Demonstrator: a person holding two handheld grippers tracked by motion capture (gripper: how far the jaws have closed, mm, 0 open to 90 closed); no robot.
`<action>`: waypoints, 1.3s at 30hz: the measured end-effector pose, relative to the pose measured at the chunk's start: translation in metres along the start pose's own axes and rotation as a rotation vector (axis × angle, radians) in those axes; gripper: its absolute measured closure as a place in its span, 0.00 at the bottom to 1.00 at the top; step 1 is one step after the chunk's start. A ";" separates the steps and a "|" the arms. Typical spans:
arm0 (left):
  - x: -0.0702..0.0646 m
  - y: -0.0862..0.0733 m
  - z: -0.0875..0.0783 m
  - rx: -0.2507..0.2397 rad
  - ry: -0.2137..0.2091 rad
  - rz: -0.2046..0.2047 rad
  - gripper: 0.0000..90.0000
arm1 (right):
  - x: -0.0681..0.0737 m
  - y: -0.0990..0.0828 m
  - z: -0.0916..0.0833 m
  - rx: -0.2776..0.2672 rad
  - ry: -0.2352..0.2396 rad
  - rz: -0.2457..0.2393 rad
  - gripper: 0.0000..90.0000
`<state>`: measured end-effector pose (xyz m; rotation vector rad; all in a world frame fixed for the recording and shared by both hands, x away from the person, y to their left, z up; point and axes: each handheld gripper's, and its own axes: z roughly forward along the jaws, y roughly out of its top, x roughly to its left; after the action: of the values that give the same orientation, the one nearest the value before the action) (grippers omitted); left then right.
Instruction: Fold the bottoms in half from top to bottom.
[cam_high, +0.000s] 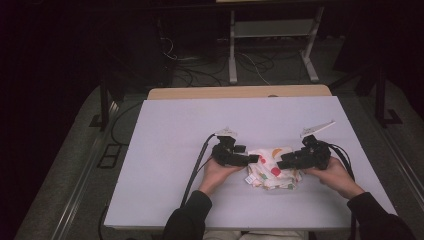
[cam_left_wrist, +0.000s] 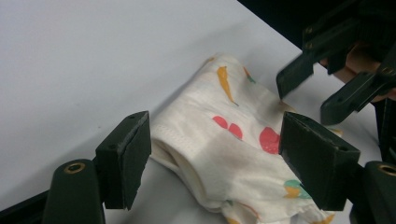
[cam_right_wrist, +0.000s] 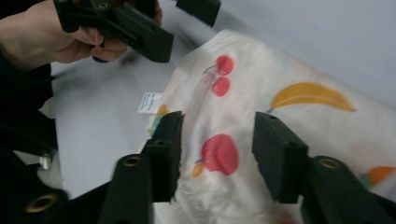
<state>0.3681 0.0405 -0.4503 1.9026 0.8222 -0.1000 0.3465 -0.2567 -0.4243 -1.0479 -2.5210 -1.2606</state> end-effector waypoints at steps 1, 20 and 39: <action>0.002 0.000 0.000 -0.002 0.004 -0.003 0.27 | -0.002 0.001 -0.002 -0.011 -0.008 0.003 0.48; 0.021 0.000 0.002 0.004 0.027 -0.041 0.27 | -0.048 -0.003 -0.027 -0.114 -0.095 0.066 0.26; 0.023 0.013 0.014 0.040 0.000 -0.041 0.19 | -0.074 -0.001 -0.025 -0.118 -0.093 0.082 0.11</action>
<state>0.3971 0.0373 -0.4567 1.9234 0.8649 -0.1429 0.3963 -0.3144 -0.4390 -1.2498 -2.4675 -1.3833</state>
